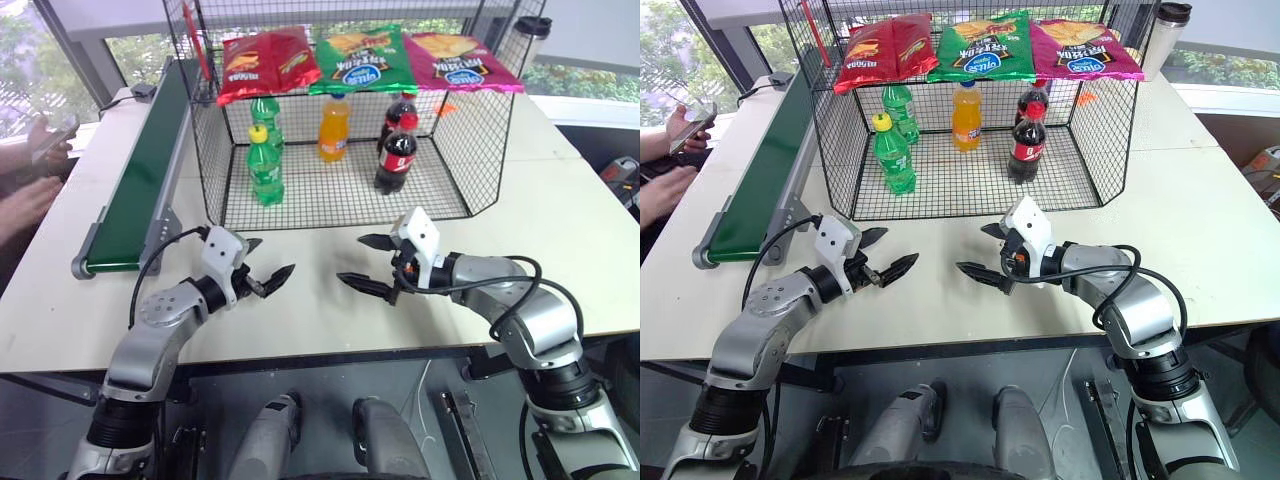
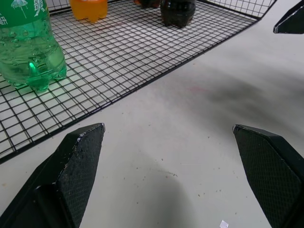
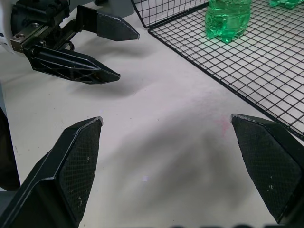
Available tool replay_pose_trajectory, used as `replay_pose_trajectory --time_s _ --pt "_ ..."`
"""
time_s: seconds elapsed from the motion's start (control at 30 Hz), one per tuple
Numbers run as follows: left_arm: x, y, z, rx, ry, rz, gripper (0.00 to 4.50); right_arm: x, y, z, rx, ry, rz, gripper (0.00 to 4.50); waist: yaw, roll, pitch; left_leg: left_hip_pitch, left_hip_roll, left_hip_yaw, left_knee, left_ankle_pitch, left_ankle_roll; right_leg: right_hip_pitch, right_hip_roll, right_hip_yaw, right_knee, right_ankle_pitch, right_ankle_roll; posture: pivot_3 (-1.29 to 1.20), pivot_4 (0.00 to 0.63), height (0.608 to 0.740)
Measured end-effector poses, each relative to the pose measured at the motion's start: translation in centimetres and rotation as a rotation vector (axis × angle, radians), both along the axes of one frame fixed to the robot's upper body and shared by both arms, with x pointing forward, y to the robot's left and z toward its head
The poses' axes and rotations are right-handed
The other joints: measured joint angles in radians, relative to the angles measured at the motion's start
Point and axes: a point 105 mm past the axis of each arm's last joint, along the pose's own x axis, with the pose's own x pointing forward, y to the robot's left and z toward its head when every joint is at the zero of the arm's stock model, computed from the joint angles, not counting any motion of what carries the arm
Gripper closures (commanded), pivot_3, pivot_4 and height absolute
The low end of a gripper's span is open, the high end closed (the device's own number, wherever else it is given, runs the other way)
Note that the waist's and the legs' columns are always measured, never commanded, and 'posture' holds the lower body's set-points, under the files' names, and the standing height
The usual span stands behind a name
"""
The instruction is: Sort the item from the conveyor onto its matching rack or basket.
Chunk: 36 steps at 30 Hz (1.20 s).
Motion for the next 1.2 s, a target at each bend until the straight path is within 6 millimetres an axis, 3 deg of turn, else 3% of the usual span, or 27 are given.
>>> replay_pose_trajectory --time_s 1.2 --pt "-0.35 0.01 0.29 0.005 -0.016 0.026 0.0 -0.26 0.51 0.2 0.029 0.003 0.019 0.04 0.0 0.0 0.0 0.0 0.0 0.0 0.0 0.0 0.0 0.0 0.0 0.0 0.0 0.0 0.0 0.0 0.15 0.739"
